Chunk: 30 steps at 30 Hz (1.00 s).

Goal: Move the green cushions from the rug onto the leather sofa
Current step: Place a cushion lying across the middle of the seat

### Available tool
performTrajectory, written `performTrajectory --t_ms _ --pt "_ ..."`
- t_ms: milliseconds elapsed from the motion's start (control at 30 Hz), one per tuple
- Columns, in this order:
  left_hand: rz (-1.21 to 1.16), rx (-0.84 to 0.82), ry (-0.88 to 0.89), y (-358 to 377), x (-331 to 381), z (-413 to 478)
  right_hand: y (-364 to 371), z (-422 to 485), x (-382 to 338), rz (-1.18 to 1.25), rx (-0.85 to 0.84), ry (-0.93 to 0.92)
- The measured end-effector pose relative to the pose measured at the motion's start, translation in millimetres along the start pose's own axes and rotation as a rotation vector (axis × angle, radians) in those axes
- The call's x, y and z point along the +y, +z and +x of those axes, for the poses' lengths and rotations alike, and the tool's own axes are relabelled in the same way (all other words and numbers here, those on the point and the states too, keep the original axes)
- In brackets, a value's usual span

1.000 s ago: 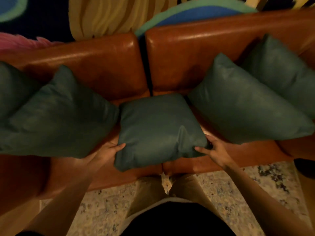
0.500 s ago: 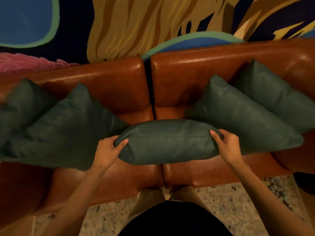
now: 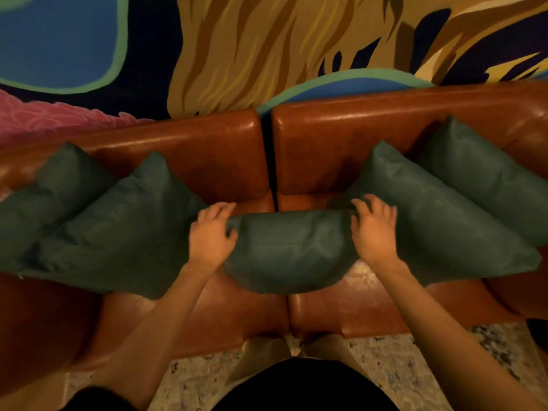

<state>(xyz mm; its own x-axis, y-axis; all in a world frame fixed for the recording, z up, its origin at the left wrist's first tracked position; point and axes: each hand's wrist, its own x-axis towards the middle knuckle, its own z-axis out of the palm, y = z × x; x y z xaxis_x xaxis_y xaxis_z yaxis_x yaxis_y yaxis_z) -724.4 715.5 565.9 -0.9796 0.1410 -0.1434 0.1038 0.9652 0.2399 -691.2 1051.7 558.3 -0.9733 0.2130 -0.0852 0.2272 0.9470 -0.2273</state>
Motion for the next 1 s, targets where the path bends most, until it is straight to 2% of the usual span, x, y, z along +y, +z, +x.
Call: performTrajectory --t_ms 67,133,233,300,400,467,567,633,700,767,833,900,1000 --pt "0.069 -0.126 0.110 6.4 28.5 9.5 2.5 7.7 -22.7 -0.148 -0.124 -0.131" --pt "0.080 -0.214 0.151 23.1 47.9 15.2 7.4 16.9 -32.3 -0.201 -0.204 -0.126" --pt "0.084 -0.283 0.171 32.8 58.9 27.5 8.6 28.9 -39.8 -0.121 -0.163 -0.204" --pt "0.138 -0.260 0.239 36.4 62.4 32.9 18.2 32.2 -50.7 -0.078 -0.152 -0.333" --pt "0.170 -0.206 0.279 38.9 60.9 41.5 41.0 36.2 -60.7 -0.096 -0.202 -0.410" --pt "0.126 -0.143 0.304 45.7 57.0 38.3 53.1 40.7 -54.1 -0.119 -0.204 -0.489" --pt "0.076 0.001 0.392 53.3 56.5 18.1 52.6 32.7 -50.9 -0.037 -0.117 -0.601" --pt "0.041 0.003 0.371 50.6 57.2 9.7 43.6 25.2 -46.8 -0.014 -0.155 -0.628" --pt "0.025 -0.067 0.349 34.4 53.2 14.4 30.0 27.0 -35.9 -0.042 -0.198 -0.632" --pt "0.045 -0.233 0.310 21.3 37.6 26.5 8.7 36.4 -16.9 -0.196 -0.335 -0.601" --pt "0.114 -0.389 0.250 16.1 21.3 35.3 -5.7 45.2 4.2 -0.328 -0.505 -0.493" --pt "0.193 -0.540 0.226 14.4 16.3 37.5 -13.9 47.4 13.4 -0.342 -0.643 -0.388" --pt "0.200 -0.566 0.226 7.5 17.2 41.8 -18.1 52.7 5.6 -0.279 -0.643 -0.422"
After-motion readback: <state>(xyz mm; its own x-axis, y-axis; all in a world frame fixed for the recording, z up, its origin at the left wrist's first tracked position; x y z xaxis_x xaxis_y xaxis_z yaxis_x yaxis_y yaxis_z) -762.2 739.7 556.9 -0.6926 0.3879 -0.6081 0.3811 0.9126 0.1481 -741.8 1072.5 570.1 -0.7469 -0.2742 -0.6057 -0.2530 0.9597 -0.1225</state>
